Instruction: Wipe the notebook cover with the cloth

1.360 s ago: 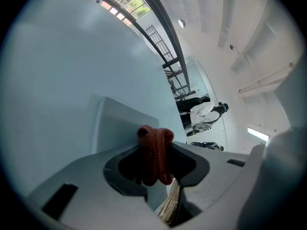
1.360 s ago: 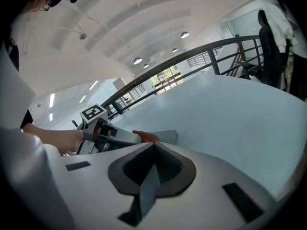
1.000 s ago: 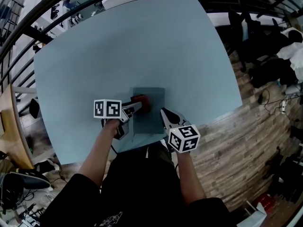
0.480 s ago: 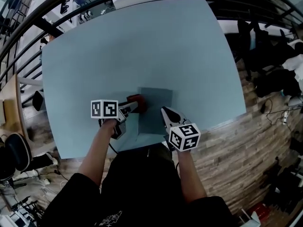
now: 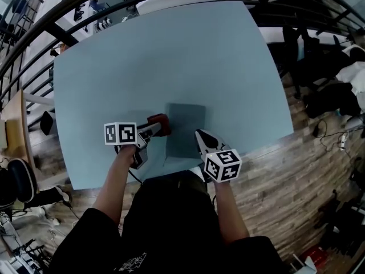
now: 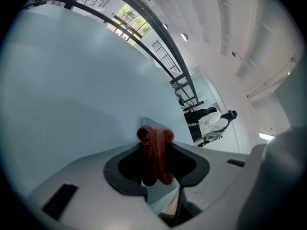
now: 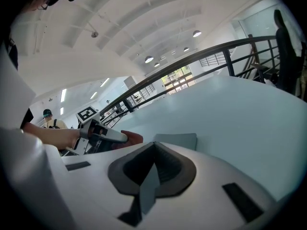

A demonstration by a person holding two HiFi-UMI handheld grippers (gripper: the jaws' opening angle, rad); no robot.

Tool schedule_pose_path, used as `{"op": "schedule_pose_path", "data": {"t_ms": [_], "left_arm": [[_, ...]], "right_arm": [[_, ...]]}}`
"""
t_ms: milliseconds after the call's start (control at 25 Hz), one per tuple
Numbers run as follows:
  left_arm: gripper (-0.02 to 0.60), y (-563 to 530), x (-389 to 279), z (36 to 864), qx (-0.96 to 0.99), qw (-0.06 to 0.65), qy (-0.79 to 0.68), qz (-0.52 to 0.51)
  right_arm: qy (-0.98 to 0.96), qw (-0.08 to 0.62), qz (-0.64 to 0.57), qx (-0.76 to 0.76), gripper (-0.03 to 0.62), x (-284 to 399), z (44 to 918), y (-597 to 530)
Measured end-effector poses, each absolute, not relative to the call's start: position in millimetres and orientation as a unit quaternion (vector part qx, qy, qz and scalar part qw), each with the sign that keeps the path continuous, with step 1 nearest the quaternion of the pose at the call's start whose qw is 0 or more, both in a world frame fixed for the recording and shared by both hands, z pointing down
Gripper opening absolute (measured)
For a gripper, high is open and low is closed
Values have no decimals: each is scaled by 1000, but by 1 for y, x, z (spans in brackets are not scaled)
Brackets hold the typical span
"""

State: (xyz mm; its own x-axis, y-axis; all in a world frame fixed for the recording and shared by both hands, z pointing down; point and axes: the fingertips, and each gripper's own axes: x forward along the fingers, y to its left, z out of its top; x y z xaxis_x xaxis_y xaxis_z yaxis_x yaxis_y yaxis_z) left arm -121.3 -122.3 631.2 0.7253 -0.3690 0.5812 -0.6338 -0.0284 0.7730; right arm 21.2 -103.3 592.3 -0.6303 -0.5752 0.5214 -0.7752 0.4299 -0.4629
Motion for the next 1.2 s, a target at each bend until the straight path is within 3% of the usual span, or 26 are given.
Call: {"op": "schedule_pose_path", "data": {"t_ms": [1200], "left_arm": [[133,-95,26,643,738,616,-231,150]], "right_arm": [[-783,139,367,482,3,100,594,-49]]}}
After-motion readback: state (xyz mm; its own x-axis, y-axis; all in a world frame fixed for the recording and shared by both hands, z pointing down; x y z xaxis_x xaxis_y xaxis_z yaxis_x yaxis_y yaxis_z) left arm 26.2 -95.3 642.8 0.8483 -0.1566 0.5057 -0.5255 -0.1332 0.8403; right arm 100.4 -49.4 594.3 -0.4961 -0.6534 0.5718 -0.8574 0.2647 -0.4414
